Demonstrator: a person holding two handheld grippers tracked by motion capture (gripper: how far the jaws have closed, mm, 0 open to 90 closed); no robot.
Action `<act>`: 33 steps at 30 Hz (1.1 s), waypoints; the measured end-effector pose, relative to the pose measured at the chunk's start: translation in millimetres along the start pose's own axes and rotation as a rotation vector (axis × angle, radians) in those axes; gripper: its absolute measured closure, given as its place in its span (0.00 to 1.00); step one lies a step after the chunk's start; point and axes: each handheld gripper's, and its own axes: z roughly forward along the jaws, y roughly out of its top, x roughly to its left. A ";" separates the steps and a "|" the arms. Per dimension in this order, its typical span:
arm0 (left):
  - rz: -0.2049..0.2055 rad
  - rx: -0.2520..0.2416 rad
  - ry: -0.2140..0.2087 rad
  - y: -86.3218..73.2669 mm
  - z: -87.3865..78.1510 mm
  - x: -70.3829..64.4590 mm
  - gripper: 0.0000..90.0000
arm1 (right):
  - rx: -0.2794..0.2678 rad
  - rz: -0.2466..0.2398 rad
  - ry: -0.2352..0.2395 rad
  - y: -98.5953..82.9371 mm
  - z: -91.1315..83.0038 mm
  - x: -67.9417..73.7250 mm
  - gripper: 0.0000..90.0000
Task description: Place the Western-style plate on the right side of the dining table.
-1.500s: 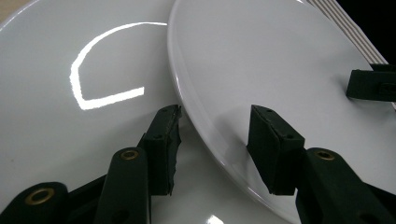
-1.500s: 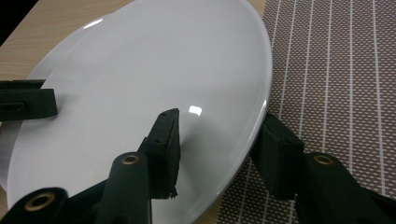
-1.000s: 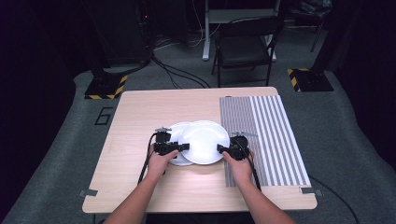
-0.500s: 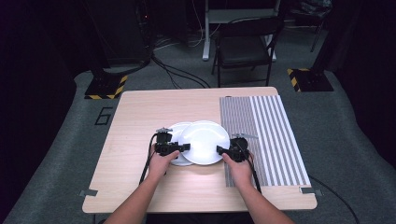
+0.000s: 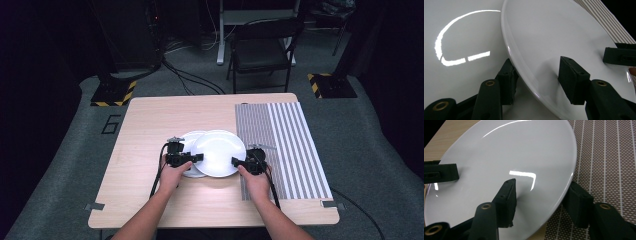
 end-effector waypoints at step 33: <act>0.000 -0.036 0.024 11.8 4.0 -23.5 0.56 | -0.054 -0.019 0.030 7.8 -19.4 -14.3 0.53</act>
